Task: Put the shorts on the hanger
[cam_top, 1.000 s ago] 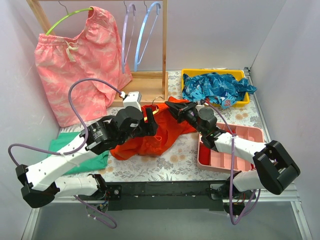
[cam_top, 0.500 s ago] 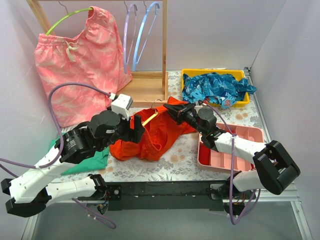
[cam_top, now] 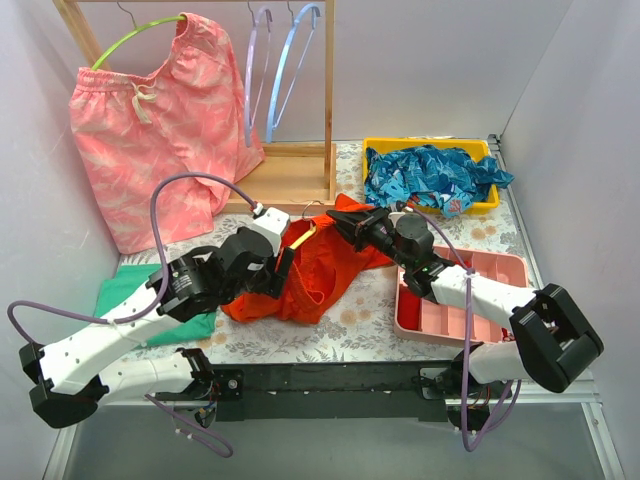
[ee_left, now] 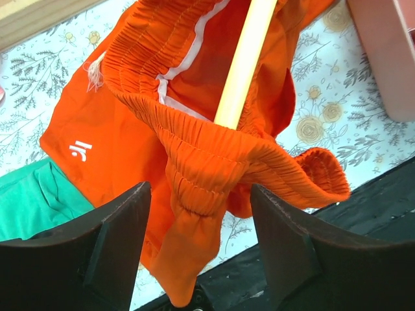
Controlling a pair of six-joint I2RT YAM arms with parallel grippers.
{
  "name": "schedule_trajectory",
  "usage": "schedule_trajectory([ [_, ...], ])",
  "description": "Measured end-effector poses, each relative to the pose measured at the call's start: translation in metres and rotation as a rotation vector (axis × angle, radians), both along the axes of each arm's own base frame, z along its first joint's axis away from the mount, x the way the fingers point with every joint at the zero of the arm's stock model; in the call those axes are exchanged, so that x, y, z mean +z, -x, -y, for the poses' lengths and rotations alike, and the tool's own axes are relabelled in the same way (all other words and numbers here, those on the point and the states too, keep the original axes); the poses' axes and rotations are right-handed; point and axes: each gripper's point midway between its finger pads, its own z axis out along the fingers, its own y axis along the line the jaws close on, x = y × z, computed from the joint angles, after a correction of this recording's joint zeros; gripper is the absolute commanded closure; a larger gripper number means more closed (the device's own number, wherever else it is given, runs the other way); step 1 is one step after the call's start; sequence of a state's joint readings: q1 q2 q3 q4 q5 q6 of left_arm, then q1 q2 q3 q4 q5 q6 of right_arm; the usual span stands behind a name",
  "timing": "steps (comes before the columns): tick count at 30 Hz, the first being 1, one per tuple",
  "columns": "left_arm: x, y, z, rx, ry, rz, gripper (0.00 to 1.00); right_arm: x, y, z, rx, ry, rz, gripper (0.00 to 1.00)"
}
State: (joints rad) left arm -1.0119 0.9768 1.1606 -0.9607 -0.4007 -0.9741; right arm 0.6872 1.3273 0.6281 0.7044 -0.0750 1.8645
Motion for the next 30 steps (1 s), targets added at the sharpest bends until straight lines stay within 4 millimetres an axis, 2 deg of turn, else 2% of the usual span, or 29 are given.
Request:
schedule_trajectory([
  [5,-0.016,0.001,-0.003,0.001,-0.016,-0.003,0.4,0.005,0.003,0.001,0.006,-0.006,0.006,0.99],
  [8,-0.017,0.001,-0.004,-0.002,0.001,0.012,0.48,0.008,0.003,0.003,0.005,-0.011,0.011,0.99],
  [9,-0.015,0.001,-0.004,-0.003,0.015,0.022,0.67,0.01,0.003,0.003,0.007,-0.012,0.013,0.99],
  [10,-0.012,0.001,-0.004,-0.004,0.029,0.033,0.8,0.011,0.003,0.003,0.009,-0.012,0.014,0.99],
  [11,-0.01,0.001,-0.003,-0.006,0.048,0.045,0.92,0.012,0.003,0.002,0.012,-0.012,0.015,0.94],
  [12,-0.008,0.001,-0.002,-0.007,0.067,0.052,1.0,0.013,0.003,0.002,0.012,-0.013,0.017,0.88],
  [13,-0.007,0.004,0.001,-0.048,0.073,0.062,1.0,0.016,0.002,0.002,0.01,-0.015,0.022,0.72],
  [15,-0.004,0.009,0.006,-0.087,0.105,0.074,1.0,0.018,0.003,0.001,0.019,-0.008,0.03,0.52],
  [16,-0.002,0.009,0.005,-0.081,0.117,0.079,1.0,0.02,0.004,0.0,0.029,-0.002,0.043,0.37],
  [17,0.0,0.008,0.003,-0.073,0.127,0.086,1.0,0.022,0.005,-0.002,0.045,0.024,0.071,0.33],
  [21,0.009,0.008,-0.003,-0.048,0.16,0.108,1.0,0.04,0.011,-0.007,0.093,0.139,0.191,0.21],
  [24,0.014,0.009,-0.01,-0.029,0.177,0.122,1.0,0.056,0.016,-0.003,0.107,0.281,0.338,0.21],
  [27,0.021,0.011,-0.018,-0.016,0.19,0.142,1.0,0.065,0.019,0.004,0.115,0.449,0.476,0.25],
  [30,0.034,0.012,-0.024,-0.012,0.206,0.171,1.0,0.069,0.019,0.005,0.121,0.657,0.607,0.24],
])
